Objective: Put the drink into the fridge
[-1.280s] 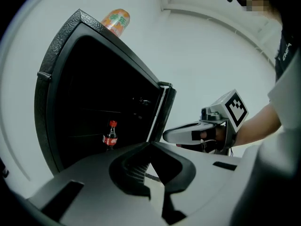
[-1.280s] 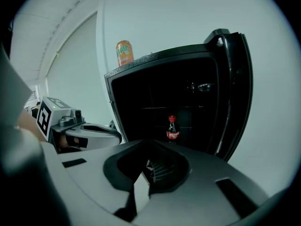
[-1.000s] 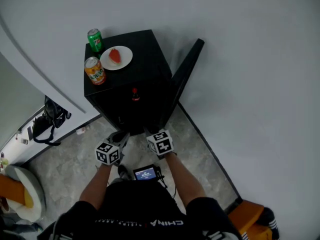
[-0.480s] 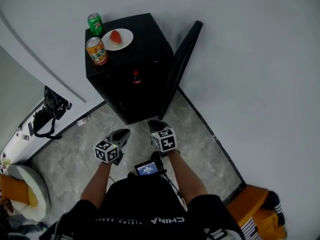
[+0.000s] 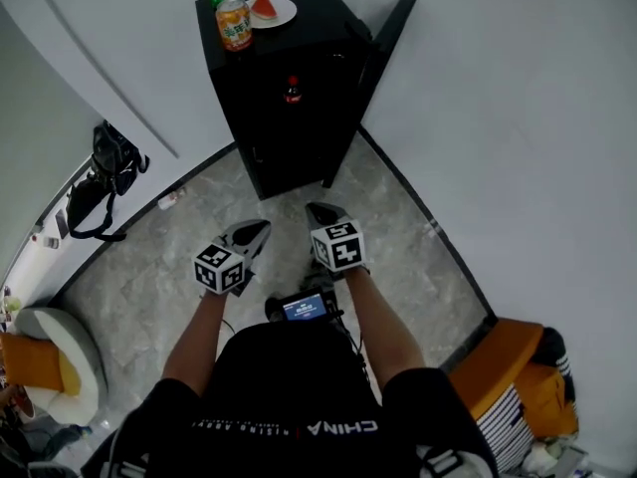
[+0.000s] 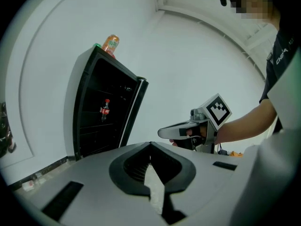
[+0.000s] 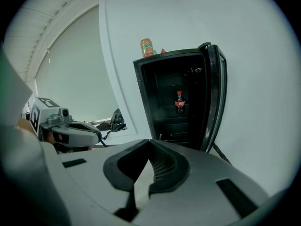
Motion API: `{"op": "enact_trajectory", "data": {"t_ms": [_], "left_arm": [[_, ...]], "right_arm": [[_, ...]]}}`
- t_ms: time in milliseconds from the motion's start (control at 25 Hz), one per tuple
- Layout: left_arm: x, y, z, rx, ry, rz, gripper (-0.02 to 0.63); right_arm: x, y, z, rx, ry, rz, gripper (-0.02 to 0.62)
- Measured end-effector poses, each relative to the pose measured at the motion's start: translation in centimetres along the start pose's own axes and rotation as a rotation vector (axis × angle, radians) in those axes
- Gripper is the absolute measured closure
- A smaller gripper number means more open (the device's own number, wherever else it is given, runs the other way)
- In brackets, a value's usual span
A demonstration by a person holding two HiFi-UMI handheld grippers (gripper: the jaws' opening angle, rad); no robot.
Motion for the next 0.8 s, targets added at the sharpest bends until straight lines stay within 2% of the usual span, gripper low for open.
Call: {"op": "enact_trajectory", "data": {"t_ms": [160, 360, 560, 800], "left_arm": [[-2.0, 2.6, 2.7, -0.025, -0.006, 0.027, 0.595], [-1.8, 5.9, 4.9, -0.051, 0.0, 0.055, 0.595], [-1.1, 8.0, 6.0, -0.034, -0.04, 0.052, 0.595], [0.2, 9.5, 6.4, -0.044, -0.031, 0.032, 0.595]], "right_arm": [[-3.3, -2.6, 2.9, 0.014, -0.021, 0.012, 0.58], [-7.1, -3.6, 5.1, -0.034, -0.015, 0.004, 0.58], [-8.4, -2.9, 6.2, -0.036, -0.014, -0.016, 0.58], [-9.8, -0.9, 6.8, -0.033, -0.004, -0.023, 0.581]]}}
Point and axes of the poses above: the fingertips, and each gripper's own axes: x forward along the fingers, y to its right, z out of its underside, the point moved 3 cm from there along -x, backward along the fingers, and after that the axes turned 15 degrees about z, right-handed, at the moved point
